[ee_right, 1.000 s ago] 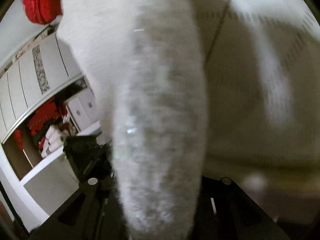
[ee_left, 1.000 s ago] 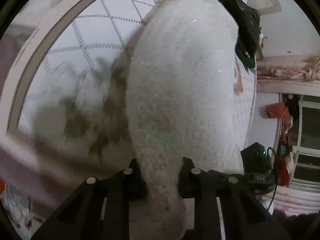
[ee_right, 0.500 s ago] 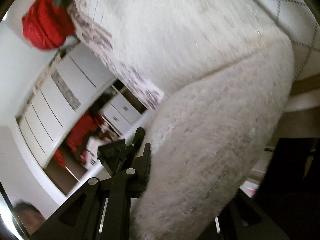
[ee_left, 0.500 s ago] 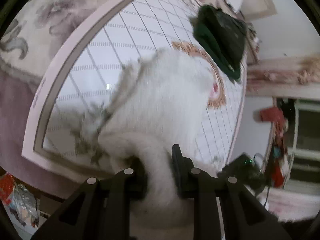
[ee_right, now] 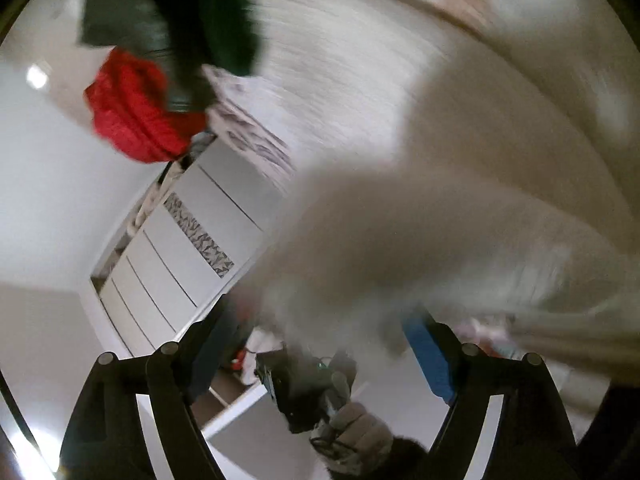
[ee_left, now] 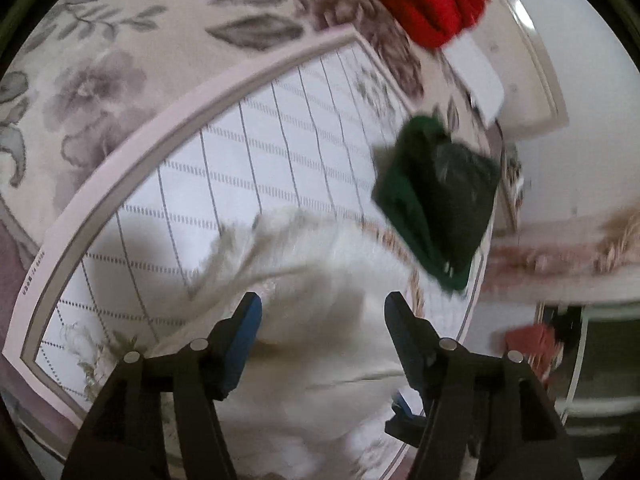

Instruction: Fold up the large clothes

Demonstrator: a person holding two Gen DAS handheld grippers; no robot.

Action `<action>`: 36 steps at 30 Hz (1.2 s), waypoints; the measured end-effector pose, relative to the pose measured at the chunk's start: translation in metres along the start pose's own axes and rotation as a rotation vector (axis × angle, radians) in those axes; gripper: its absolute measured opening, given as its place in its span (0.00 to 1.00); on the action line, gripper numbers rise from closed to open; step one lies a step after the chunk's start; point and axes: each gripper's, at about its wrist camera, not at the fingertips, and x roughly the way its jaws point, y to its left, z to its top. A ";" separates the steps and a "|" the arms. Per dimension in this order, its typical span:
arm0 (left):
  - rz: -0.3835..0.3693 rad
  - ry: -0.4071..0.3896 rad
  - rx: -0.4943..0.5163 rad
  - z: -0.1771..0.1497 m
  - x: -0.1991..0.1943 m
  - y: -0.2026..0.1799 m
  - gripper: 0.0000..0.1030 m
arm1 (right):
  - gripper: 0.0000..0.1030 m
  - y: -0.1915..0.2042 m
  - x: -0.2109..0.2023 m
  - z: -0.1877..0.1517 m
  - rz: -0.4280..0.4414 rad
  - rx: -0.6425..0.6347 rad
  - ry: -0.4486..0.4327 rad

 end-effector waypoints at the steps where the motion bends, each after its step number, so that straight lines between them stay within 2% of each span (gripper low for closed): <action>1: 0.008 -0.030 -0.004 0.004 -0.004 -0.001 0.60 | 0.83 0.005 -0.009 0.007 -0.010 -0.027 -0.012; 4: 0.072 -0.085 0.020 0.000 -0.013 -0.004 0.60 | 0.83 0.030 -0.033 0.021 -0.125 -0.159 -0.040; 5: 0.101 -0.089 0.036 -0.005 -0.014 -0.003 0.61 | 0.83 0.039 -0.040 0.022 -0.202 -0.227 -0.048; 6: 0.141 -0.089 0.060 -0.015 -0.011 -0.002 0.61 | 0.83 0.042 -0.056 0.028 -0.316 -0.320 -0.050; 7: 0.182 -0.080 0.080 -0.026 -0.006 -0.001 0.64 | 0.84 0.053 -0.057 0.026 -0.467 -0.438 -0.053; 8: 0.211 -0.070 0.094 -0.035 0.000 0.000 0.65 | 0.85 0.057 -0.055 0.029 -0.554 -0.504 -0.055; 9: 0.237 -0.056 0.111 -0.045 0.007 0.002 0.65 | 0.85 0.060 -0.051 0.027 -0.680 -0.606 -0.048; 11: 0.320 -0.018 0.155 -0.063 0.033 0.007 0.66 | 0.86 0.052 -0.044 0.031 -0.815 -0.718 0.013; 13: 0.362 -0.013 0.161 -0.069 0.058 0.018 0.70 | 0.86 0.035 -0.033 0.039 -0.873 -0.775 0.112; 15: 0.387 0.015 0.139 -0.063 0.090 0.034 0.79 | 0.86 0.020 -0.014 0.049 -0.887 -0.817 0.220; 17: 0.375 0.014 0.101 -0.049 0.110 0.046 0.99 | 0.90 0.005 -0.001 0.060 -0.883 -0.839 0.289; 19: 0.349 0.013 0.080 -0.037 0.116 0.049 1.00 | 0.95 -0.002 0.016 0.078 -0.858 -0.841 0.319; 21: 0.336 0.018 0.086 -0.029 0.117 0.048 1.00 | 0.98 -0.006 0.034 0.094 -0.742 -0.800 0.356; 23: 0.335 0.013 0.113 -0.026 0.114 0.044 1.00 | 0.98 -0.008 0.041 0.098 -0.661 -0.760 0.355; 25: 0.341 0.005 0.119 -0.026 0.105 0.040 1.00 | 0.87 -0.008 0.050 0.093 -0.640 -0.770 0.327; 26: 0.350 -0.010 0.116 -0.026 0.098 0.038 1.00 | 0.66 -0.006 0.053 0.094 -0.641 -0.765 0.282; 27: 0.350 -0.023 0.111 -0.026 0.091 0.037 0.99 | 0.56 -0.007 0.049 0.093 -0.617 -0.728 0.235; 29: 0.335 -0.056 0.087 -0.028 0.072 0.036 0.99 | 0.50 -0.018 0.027 0.088 -0.533 -0.598 0.128; 31: 0.337 -0.086 0.067 -0.032 0.054 0.037 0.99 | 0.50 -0.044 -0.008 0.071 -0.474 -0.437 -0.010; 33: 0.343 -0.106 0.067 -0.044 0.035 0.037 0.99 | 0.50 -0.075 -0.037 0.050 -0.419 -0.281 -0.094; 34: 0.375 -0.113 0.081 -0.051 0.029 0.037 0.99 | 0.51 -0.095 -0.053 0.033 -0.406 -0.203 -0.117; 35: 0.399 -0.114 0.098 -0.057 0.027 0.036 0.99 | 0.56 -0.108 -0.061 0.019 -0.428 -0.174 -0.118; 36: 0.425 -0.102 0.116 -0.067 0.025 0.037 0.99 | 0.67 -0.118 -0.066 0.006 -0.467 -0.168 -0.100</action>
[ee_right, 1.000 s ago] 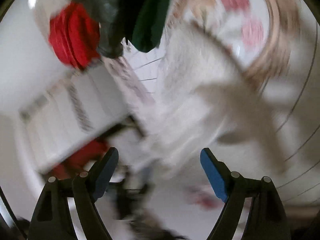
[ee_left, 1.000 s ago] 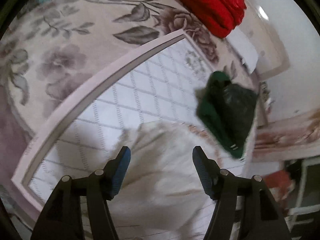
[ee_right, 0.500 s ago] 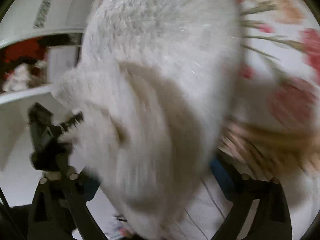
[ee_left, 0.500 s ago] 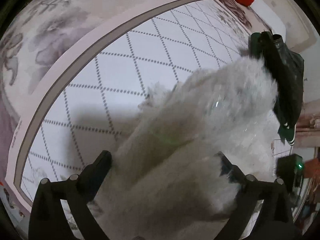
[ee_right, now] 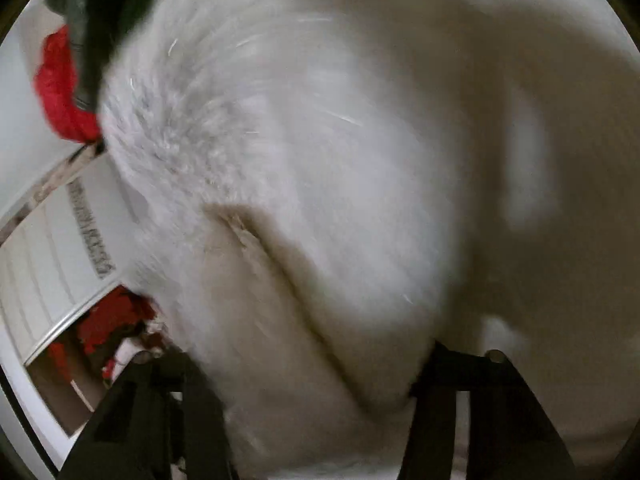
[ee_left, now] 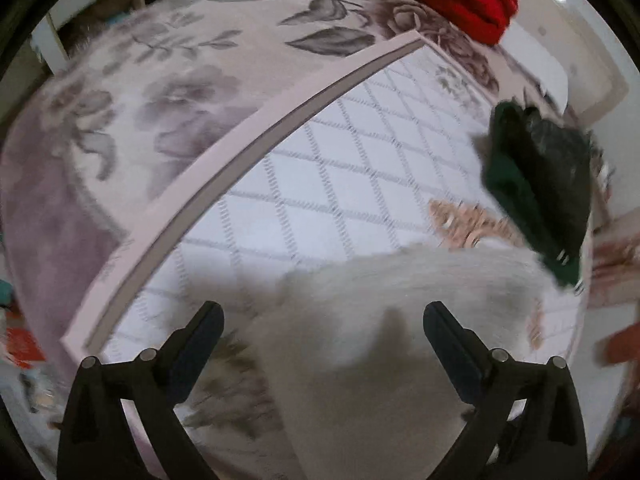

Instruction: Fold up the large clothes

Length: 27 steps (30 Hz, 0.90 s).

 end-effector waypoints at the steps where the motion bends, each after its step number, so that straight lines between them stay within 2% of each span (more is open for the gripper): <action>1: 0.012 0.016 0.013 -0.008 0.001 0.001 0.99 | 0.73 -0.009 0.001 -0.015 -0.066 -0.019 0.052; 2: 0.020 0.035 0.023 -0.016 0.003 0.002 0.99 | 0.78 -0.015 0.002 -0.026 -0.133 -0.036 0.097; 5: 0.038 0.089 0.031 -0.038 0.015 0.005 0.99 | 0.78 -0.015 -0.014 -0.043 -0.252 -0.097 0.159; 8: 0.032 0.100 0.022 -0.048 0.026 0.003 0.99 | 0.78 0.015 -0.046 -0.047 -0.350 -0.214 0.098; 10: 0.031 0.092 0.029 -0.049 0.035 -0.003 0.99 | 0.78 0.056 -0.073 -0.047 -0.400 -0.331 0.015; 13: 0.036 0.070 0.044 -0.045 0.046 -0.013 1.00 | 0.78 0.113 -0.081 -0.047 -0.407 -0.501 -0.051; 14: 0.037 0.064 0.049 -0.044 0.049 -0.016 1.00 | 0.78 0.127 -0.078 -0.046 -0.404 -0.565 -0.042; 15: 0.037 0.059 0.052 -0.042 0.051 -0.018 1.00 | 0.78 0.147 -0.075 -0.032 -0.410 -0.603 -0.040; 17: 0.017 0.055 0.052 -0.042 0.052 -0.018 1.00 | 0.78 0.180 -0.051 -0.030 -0.432 -0.715 -0.008; 19: 0.000 0.062 0.038 -0.042 0.052 -0.013 1.00 | 0.78 0.208 -0.003 -0.029 -0.476 -0.815 0.054; 21: -0.022 0.072 0.013 -0.043 0.051 -0.007 1.00 | 0.78 0.214 0.037 -0.028 -0.516 -0.854 0.119; 22: -0.026 0.075 0.007 -0.043 0.050 -0.004 1.00 | 0.77 0.212 0.056 -0.026 -0.569 -0.881 0.133; 24: -0.025 0.076 0.007 -0.044 0.048 -0.002 1.00 | 0.65 0.205 0.069 -0.019 -0.649 -0.893 0.098; 27: -0.008 0.069 0.001 -0.045 0.041 0.007 1.00 | 0.61 0.181 0.076 0.010 -0.633 -0.794 0.039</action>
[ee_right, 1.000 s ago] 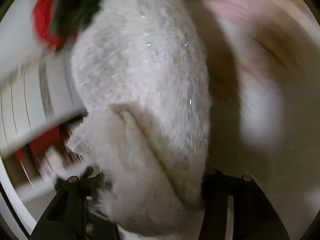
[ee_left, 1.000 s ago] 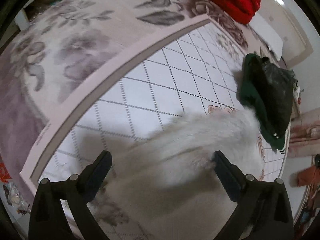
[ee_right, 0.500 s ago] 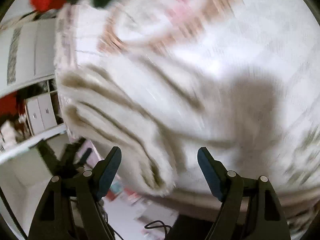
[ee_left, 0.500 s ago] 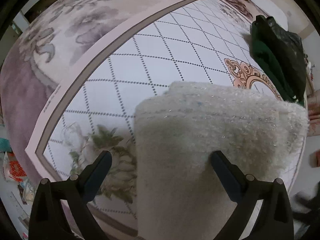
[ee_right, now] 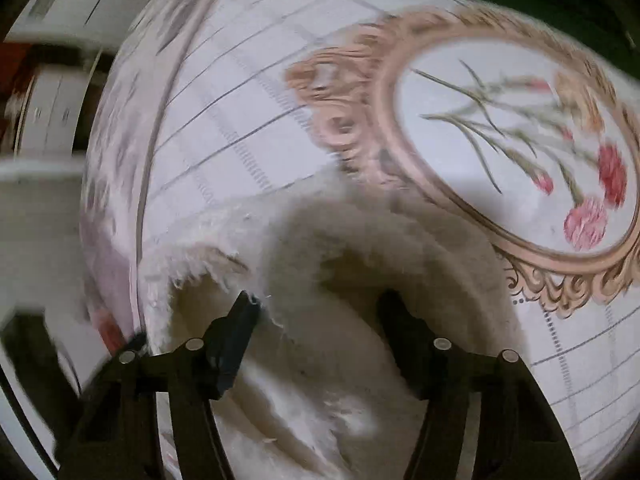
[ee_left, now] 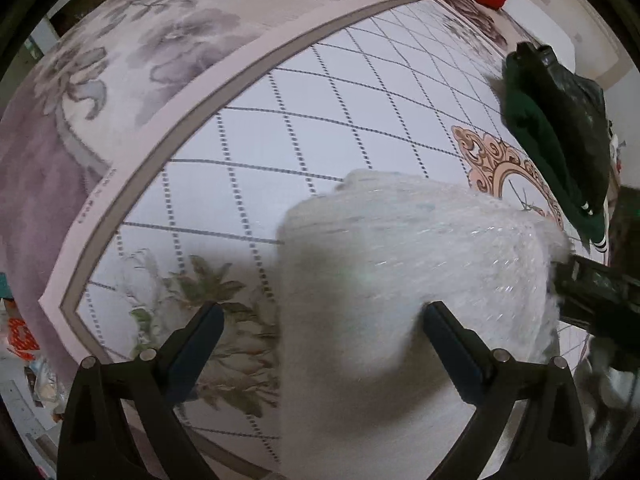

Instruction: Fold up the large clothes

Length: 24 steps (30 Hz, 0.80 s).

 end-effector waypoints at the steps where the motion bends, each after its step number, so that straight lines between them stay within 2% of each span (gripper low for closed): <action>1: 0.007 -0.006 -0.013 -0.001 -0.004 0.006 1.00 | 0.61 -0.003 0.002 0.001 -0.003 0.008 -0.010; 5: 0.020 -0.018 -0.085 -0.007 -0.017 0.037 1.00 | 0.62 0.000 -0.006 0.004 0.006 0.035 0.012; 8: 0.037 -0.031 -0.148 -0.014 -0.028 0.061 1.00 | 0.64 0.009 -0.041 -0.004 -0.006 0.019 -0.032; 10: 0.063 -0.040 -0.158 -0.018 -0.031 0.071 1.00 | 0.64 0.018 -0.075 -0.019 0.024 -0.001 -0.078; 12: 0.094 -0.044 -0.161 -0.021 -0.031 0.078 1.00 | 0.65 0.031 -0.087 -0.031 0.097 -0.033 -0.083; 15: 0.094 -0.019 -0.182 -0.024 -0.023 0.084 1.00 | 0.65 0.053 -0.069 -0.039 0.190 -0.113 -0.009; 18: 0.101 -0.014 -0.168 -0.027 -0.018 0.081 1.00 | 0.68 0.062 -0.021 -0.033 0.123 -0.193 0.096; 19: 0.105 -0.016 -0.157 -0.028 -0.018 0.077 1.00 | 0.67 0.057 -0.002 -0.029 0.117 -0.186 0.132; 20: 0.106 -0.018 -0.149 -0.029 -0.019 0.075 1.00 | 0.60 0.053 0.001 -0.026 0.133 -0.148 0.122; 21: 0.103 -0.019 -0.144 -0.030 -0.019 0.073 1.00 | 0.20 0.050 -0.004 -0.024 0.157 -0.122 0.109; 22: 0.095 -0.023 -0.141 -0.031 -0.021 0.071 1.00 | 0.05 0.050 -0.012 -0.023 0.211 -0.116 0.108; 24: 0.089 -0.021 -0.135 -0.033 -0.022 0.066 1.00 | 0.06 0.048 -0.035 -0.027 0.284 -0.070 0.072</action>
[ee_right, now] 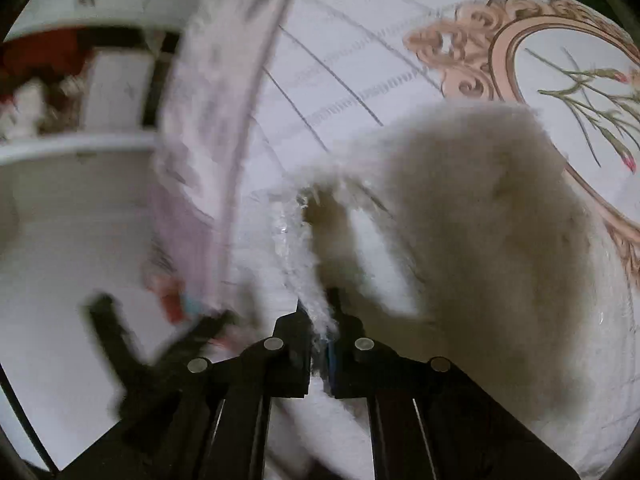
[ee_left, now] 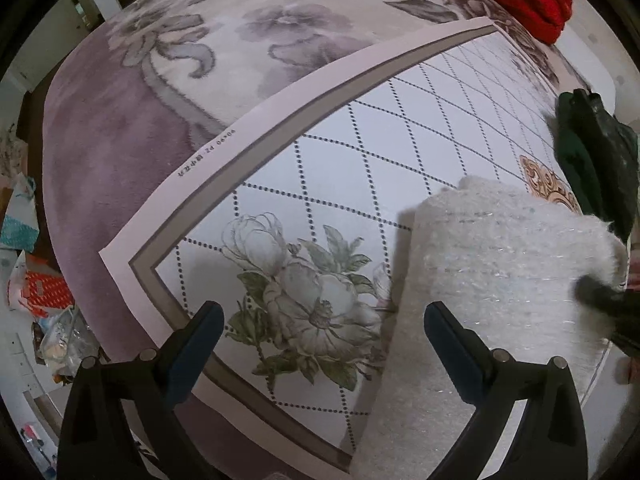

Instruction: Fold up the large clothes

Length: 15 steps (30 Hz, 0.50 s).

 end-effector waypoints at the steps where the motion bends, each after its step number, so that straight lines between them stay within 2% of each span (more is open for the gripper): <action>1: -0.004 0.003 0.001 -0.001 0.000 -0.001 1.00 | 0.05 0.003 -0.014 -0.006 0.040 0.031 -0.024; 4: -0.021 0.007 0.001 -0.003 -0.002 -0.006 1.00 | 0.05 -0.007 -0.037 -0.021 0.149 0.156 -0.090; 5: -0.027 0.005 0.006 -0.004 -0.003 -0.009 1.00 | 0.05 -0.024 -0.041 -0.026 0.196 0.234 -0.110; 6: -0.027 0.004 0.011 -0.004 -0.004 -0.011 1.00 | 0.06 -0.039 -0.040 -0.028 0.161 0.280 -0.124; 7: -0.029 0.003 0.021 -0.005 -0.004 -0.014 1.00 | 0.06 -0.060 -0.038 -0.029 0.033 0.308 -0.141; 8: -0.036 0.005 0.028 -0.004 -0.003 -0.017 1.00 | 0.06 -0.069 -0.032 -0.030 -0.027 0.311 -0.140; 9: -0.045 0.008 0.039 -0.003 -0.003 -0.021 1.00 | 0.05 -0.081 -0.025 -0.030 -0.063 0.313 -0.132; 11: -0.070 0.013 0.056 -0.002 -0.001 -0.028 1.00 | 0.06 -0.088 -0.020 -0.029 -0.075 0.300 -0.126; 13: -0.125 0.027 0.062 0.000 0.003 -0.034 1.00 | 0.14 -0.078 -0.027 -0.023 -0.051 0.268 -0.080; 14: -0.159 0.042 0.057 0.002 0.007 -0.037 1.00 | 0.28 -0.075 -0.032 -0.023 -0.041 0.262 -0.064; 15: -0.199 0.064 0.050 0.003 0.012 -0.039 1.00 | 0.50 -0.072 -0.041 -0.023 -0.032 0.254 -0.058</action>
